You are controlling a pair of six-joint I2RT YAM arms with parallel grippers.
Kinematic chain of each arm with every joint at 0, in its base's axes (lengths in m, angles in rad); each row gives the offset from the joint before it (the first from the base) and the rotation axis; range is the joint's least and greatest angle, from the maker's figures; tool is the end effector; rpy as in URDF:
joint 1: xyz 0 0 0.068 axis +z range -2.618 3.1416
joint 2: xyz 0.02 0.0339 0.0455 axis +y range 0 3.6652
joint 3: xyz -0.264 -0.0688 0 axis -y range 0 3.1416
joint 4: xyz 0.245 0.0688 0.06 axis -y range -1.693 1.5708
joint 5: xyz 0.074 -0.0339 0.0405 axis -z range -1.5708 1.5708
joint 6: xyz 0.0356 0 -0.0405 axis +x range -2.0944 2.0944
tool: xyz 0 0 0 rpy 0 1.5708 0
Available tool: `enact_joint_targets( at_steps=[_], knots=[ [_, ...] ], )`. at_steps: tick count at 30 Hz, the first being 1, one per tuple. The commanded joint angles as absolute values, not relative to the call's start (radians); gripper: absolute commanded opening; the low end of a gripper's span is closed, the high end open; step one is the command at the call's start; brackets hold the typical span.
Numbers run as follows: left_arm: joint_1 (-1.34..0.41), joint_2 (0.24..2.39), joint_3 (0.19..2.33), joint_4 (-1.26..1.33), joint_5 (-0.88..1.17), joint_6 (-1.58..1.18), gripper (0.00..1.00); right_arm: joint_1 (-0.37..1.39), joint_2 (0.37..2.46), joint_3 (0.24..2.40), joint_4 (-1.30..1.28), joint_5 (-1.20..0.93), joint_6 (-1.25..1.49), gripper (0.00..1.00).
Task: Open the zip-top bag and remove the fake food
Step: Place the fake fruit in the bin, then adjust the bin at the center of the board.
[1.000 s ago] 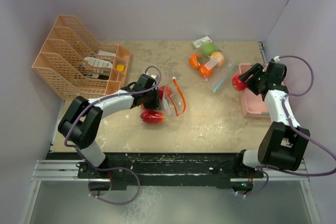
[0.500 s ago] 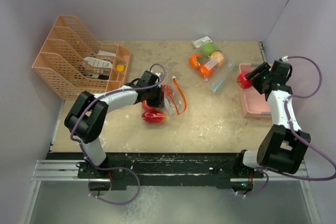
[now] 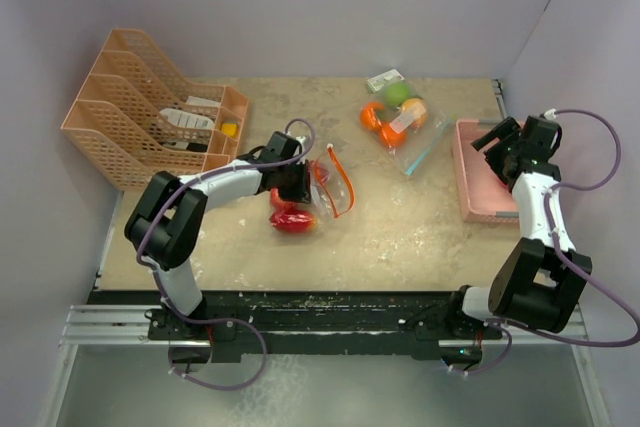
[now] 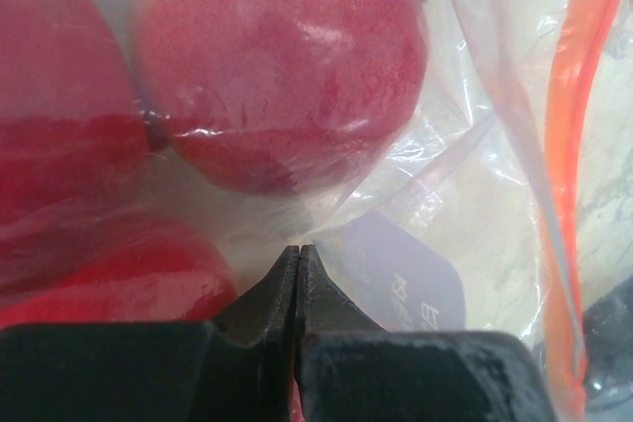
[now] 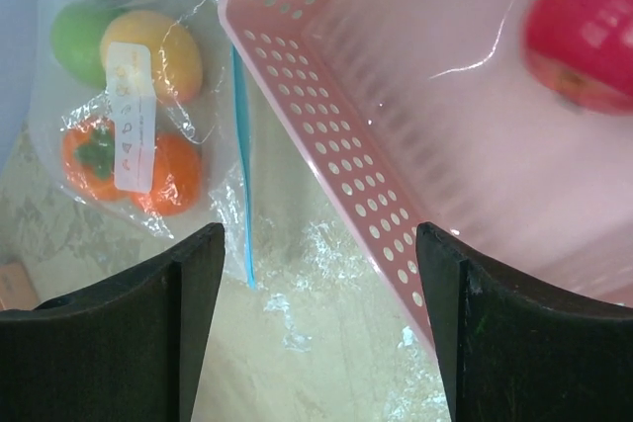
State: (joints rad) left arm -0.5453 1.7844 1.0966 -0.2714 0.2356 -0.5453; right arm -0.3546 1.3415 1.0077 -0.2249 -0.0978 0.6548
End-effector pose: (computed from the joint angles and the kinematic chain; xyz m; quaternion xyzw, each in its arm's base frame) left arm 0.3084 -0.1968 0.1734 0.0354 0.9470 -0.2509 0.1975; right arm 0.2862 -0.1023 0.2890 0.4017 0.7762 0.1147 0.4723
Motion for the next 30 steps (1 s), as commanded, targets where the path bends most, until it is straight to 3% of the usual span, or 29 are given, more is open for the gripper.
enact_joint_targets(
  at_steps=[1, 6, 12, 19, 25, 30],
  knots=[
    [-0.537, 1.802, 1.134, -0.256, 0.258, -0.521, 0.00, -0.358, 1.327, 0.976, -0.199, -0.147, 0.622, 0.79],
    [-0.537, 1.812, 1.135, -0.241, 0.268, -0.529, 0.00, -0.358, 1.356, 0.912, -0.157, -0.172, 0.619, 0.70],
    [-0.537, 1.810, 1.126, -0.233, 0.267, -0.540, 0.00, -0.356, 1.427, 0.860, -0.094, -0.222, 0.571, 0.71],
    [-0.537, 1.798, 1.097, -0.208, 0.267, -0.565, 0.00, -0.351, 1.468, 0.809, -0.021, -0.338, 0.555, 0.64],
    [-0.538, 1.786, 1.079, -0.196, 0.262, -0.583, 0.00, -0.295, 1.506, 0.837, -0.029, -0.375, 0.511, 0.48],
    [-0.537, 1.772, 1.066, -0.191, 0.252, -0.597, 0.00, -0.201, 1.546, 0.880, -0.076, -0.330, 0.463, 0.40]
  ],
)
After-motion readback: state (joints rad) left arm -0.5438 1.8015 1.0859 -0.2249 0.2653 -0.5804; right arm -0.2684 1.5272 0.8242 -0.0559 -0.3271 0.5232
